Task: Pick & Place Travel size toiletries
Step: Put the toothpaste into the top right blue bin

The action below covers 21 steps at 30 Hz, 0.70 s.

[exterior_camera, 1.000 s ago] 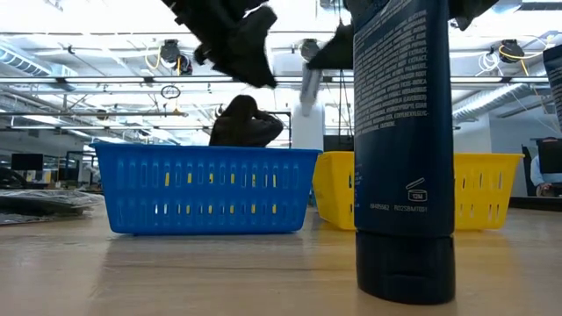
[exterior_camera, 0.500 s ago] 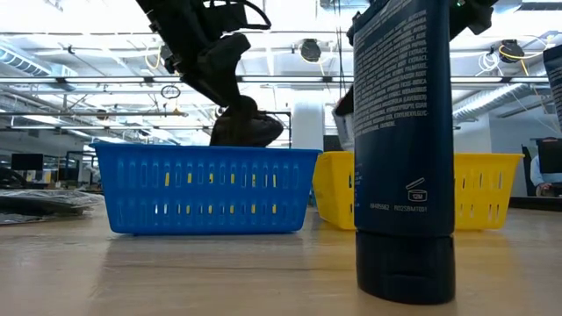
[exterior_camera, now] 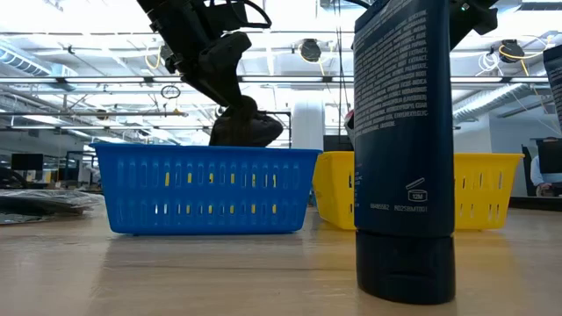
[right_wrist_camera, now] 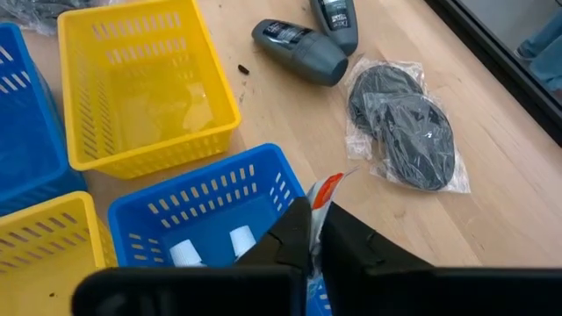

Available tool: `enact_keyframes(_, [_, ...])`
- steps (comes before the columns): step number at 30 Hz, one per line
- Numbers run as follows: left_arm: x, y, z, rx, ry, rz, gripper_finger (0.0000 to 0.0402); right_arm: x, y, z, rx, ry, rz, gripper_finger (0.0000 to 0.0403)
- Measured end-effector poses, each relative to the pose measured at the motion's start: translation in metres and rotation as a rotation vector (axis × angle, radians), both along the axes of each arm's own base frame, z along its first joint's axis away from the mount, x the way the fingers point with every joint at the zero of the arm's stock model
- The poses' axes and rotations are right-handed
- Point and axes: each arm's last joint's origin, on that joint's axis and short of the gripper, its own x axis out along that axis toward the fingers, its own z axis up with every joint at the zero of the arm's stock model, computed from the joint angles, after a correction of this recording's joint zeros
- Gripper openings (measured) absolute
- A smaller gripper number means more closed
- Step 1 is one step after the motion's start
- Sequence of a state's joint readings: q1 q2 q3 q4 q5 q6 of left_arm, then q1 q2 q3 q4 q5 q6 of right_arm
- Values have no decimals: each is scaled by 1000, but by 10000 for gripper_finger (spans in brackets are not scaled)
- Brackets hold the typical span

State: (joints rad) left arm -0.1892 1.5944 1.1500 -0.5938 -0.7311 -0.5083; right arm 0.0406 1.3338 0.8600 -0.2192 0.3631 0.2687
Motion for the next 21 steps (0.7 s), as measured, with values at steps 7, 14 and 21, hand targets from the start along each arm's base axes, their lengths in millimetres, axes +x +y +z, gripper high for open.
enact_keyframes(7, [0, 0, 0, -1, -1, 1, 196, -1, 0, -1, -3, 21, 2, 51])
enact_keyframes(14, [0, 0, 0, -1, 0, 1, 196, -2, 0, -2, -13, 31, 11, 105])
enact_keyframes(21, [0, 3, 0, 1, 4, 8, 196, -2, 0, -2, -14, 31, 12, 145])
